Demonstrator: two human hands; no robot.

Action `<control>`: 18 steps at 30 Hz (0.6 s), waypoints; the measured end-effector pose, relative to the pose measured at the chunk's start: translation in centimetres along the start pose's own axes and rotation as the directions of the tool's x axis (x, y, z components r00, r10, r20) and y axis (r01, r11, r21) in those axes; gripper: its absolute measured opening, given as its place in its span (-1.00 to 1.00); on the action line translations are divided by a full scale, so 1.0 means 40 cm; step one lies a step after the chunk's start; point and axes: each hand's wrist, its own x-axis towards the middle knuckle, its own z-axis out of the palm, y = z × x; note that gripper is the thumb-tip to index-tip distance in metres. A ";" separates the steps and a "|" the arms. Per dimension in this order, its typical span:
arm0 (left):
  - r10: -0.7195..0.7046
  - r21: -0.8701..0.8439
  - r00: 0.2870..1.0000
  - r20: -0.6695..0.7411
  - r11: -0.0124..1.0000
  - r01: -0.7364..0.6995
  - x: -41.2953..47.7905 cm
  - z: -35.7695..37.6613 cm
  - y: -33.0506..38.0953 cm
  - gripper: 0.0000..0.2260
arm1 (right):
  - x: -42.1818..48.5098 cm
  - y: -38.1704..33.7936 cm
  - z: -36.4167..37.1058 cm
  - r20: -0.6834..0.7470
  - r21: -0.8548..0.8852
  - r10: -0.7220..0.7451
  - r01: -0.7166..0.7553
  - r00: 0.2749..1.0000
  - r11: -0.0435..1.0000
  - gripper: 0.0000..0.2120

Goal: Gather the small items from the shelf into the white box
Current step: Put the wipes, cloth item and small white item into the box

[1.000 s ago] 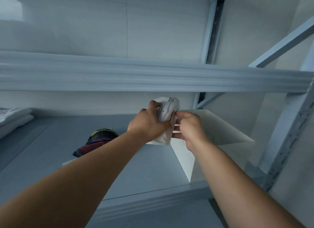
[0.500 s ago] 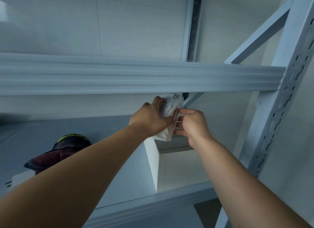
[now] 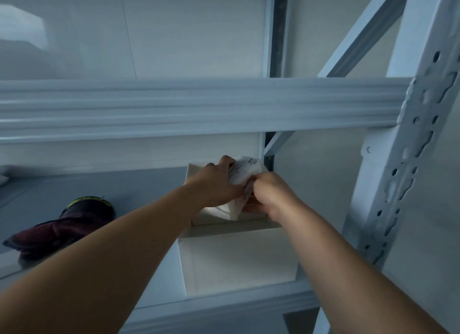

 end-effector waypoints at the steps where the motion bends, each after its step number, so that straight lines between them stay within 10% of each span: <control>1: -0.008 0.017 1.000 0.026 1.000 0.008 0.005 0.009 0.000 -0.14 | 0.000 -0.001 -0.001 0.022 -0.054 0.017 -0.016 1.000 0.998 -0.65; 18: 0.048 0.103 0.886 0.461 0.989 -0.107 0.027 0.052 -0.039 -0.05 | 0.020 0.001 -0.014 0.045 -0.686 -0.094 0.099 0.995 0.720 -0.66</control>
